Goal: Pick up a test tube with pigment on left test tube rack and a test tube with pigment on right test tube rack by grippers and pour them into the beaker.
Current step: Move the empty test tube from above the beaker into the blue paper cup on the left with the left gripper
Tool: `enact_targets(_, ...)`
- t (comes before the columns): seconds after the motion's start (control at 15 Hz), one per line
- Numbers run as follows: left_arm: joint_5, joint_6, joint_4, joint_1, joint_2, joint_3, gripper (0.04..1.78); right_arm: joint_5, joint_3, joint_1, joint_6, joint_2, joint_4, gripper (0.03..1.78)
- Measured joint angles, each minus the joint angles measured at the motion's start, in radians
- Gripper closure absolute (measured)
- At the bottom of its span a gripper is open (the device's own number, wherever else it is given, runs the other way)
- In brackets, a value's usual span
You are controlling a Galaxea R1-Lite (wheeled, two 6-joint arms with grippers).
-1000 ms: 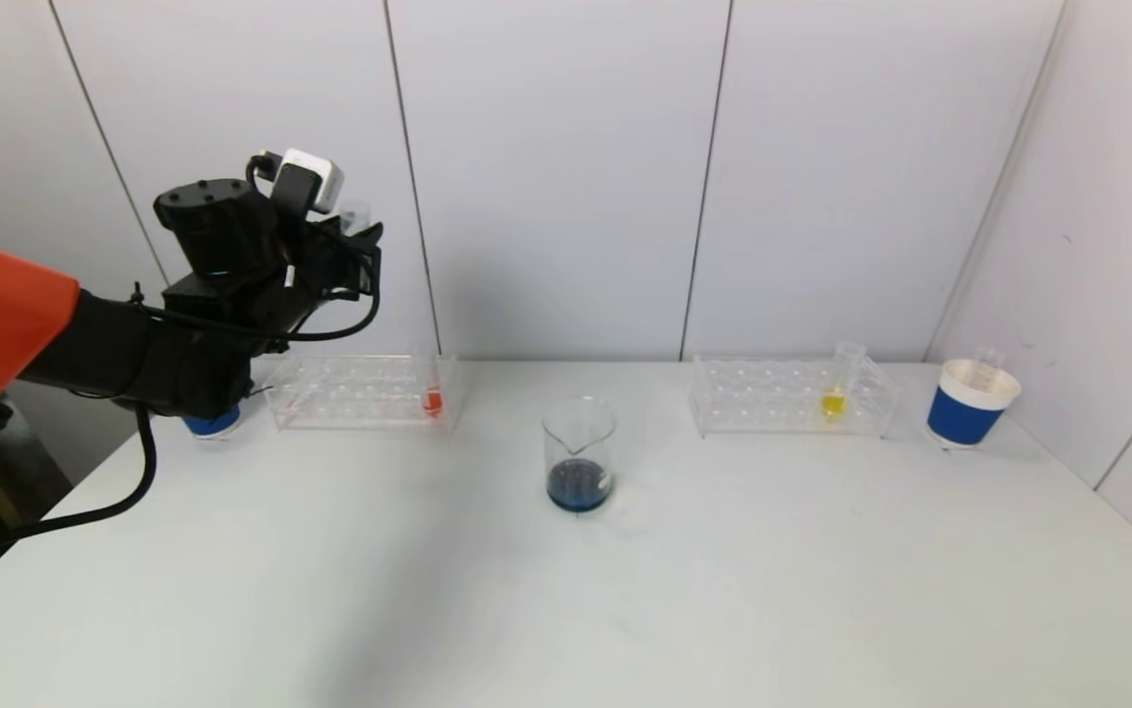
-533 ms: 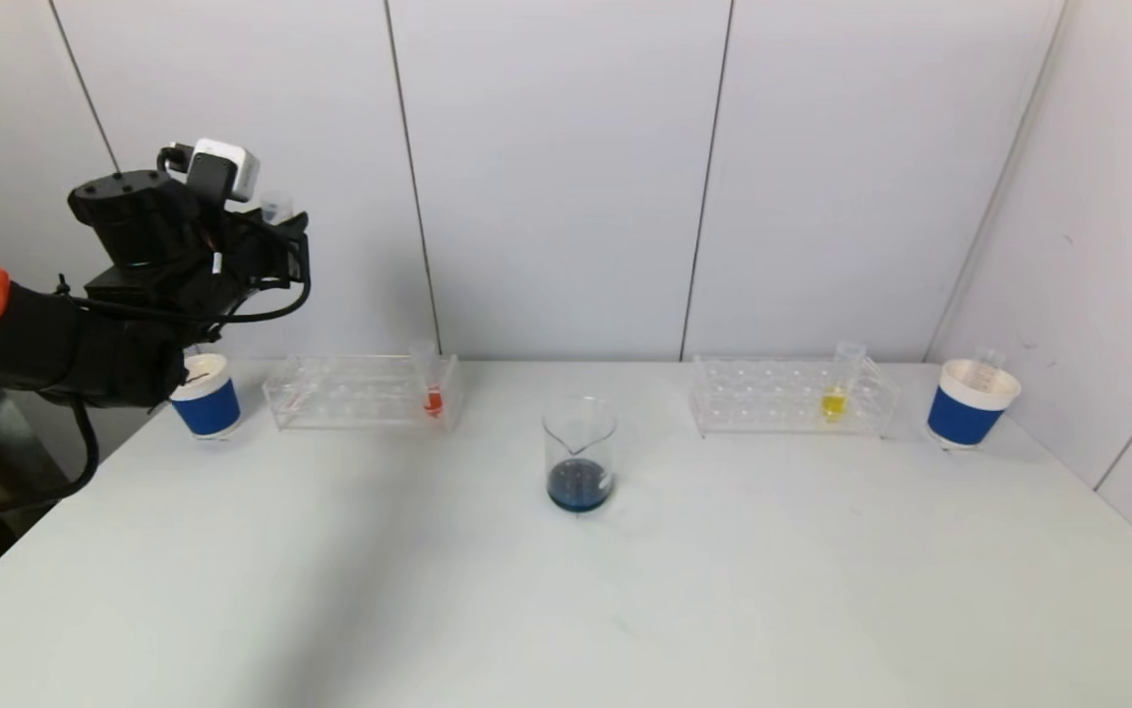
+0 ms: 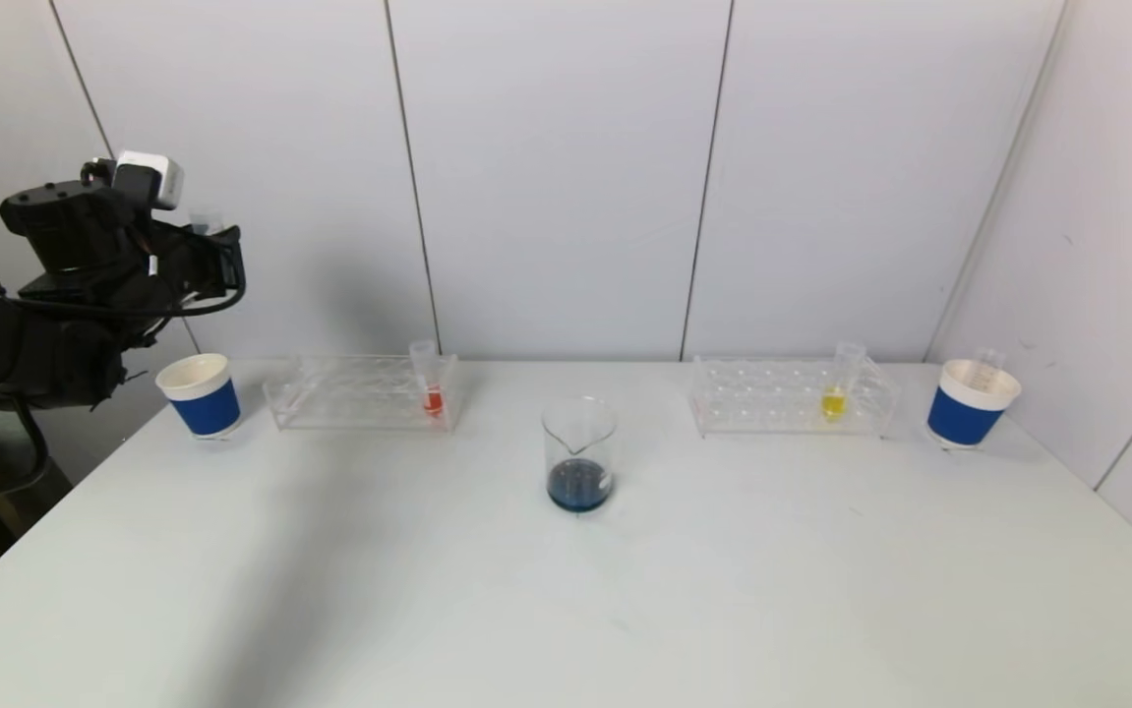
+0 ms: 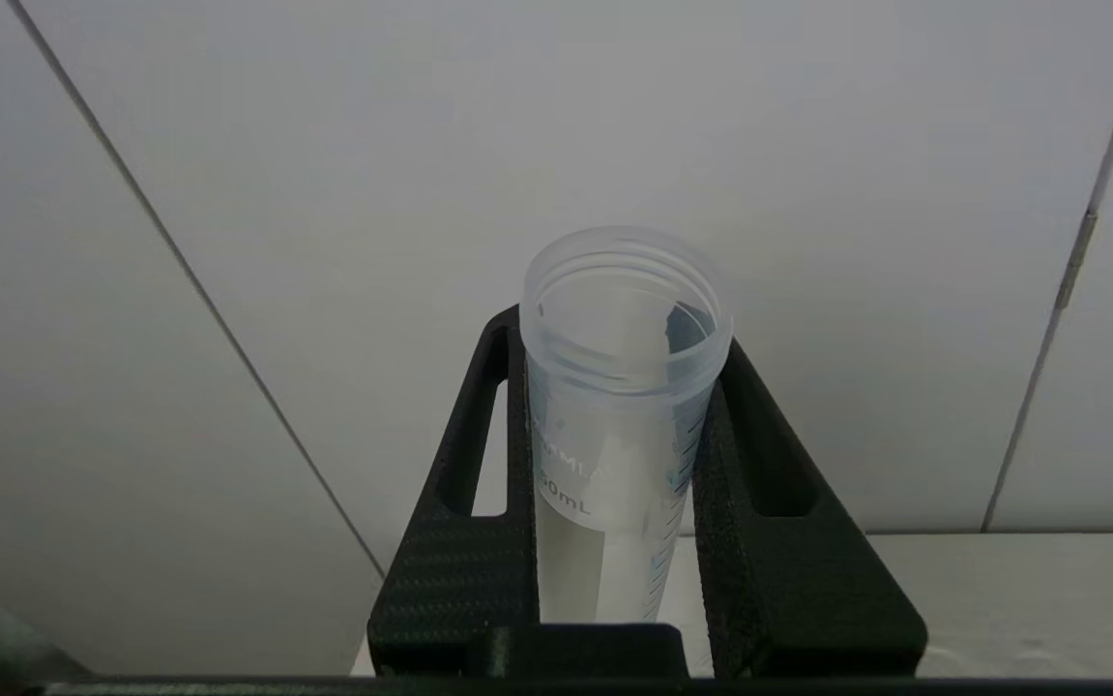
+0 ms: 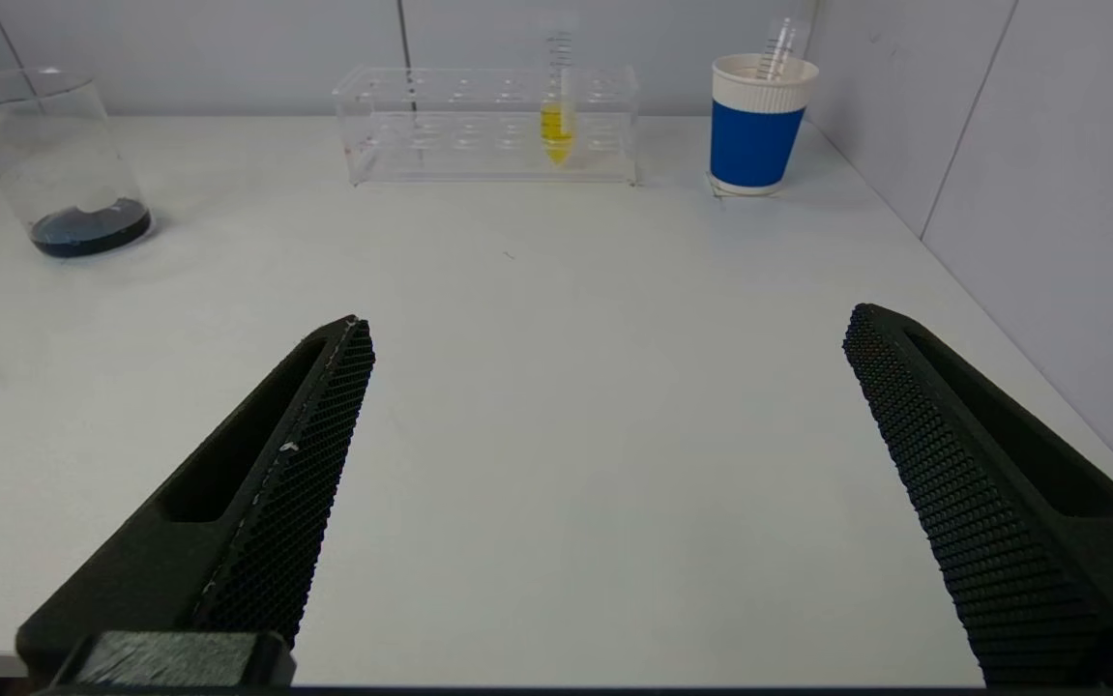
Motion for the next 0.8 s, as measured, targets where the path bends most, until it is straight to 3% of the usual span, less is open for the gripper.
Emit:
enact_targets(0.33, 0.0, -0.015, 0.053, 0.068, 0.003, -0.03, 1.35, 0.0, 0.0, 0.0, 0.0, 0.0, 0.0, 0.04)
enact_targets(0.8, 0.016, -0.04, 0.056, 0.092, 0.038, -0.04, 1.35, 0.0, 0.0, 0.0, 0.0, 0.0, 0.0, 0.04)
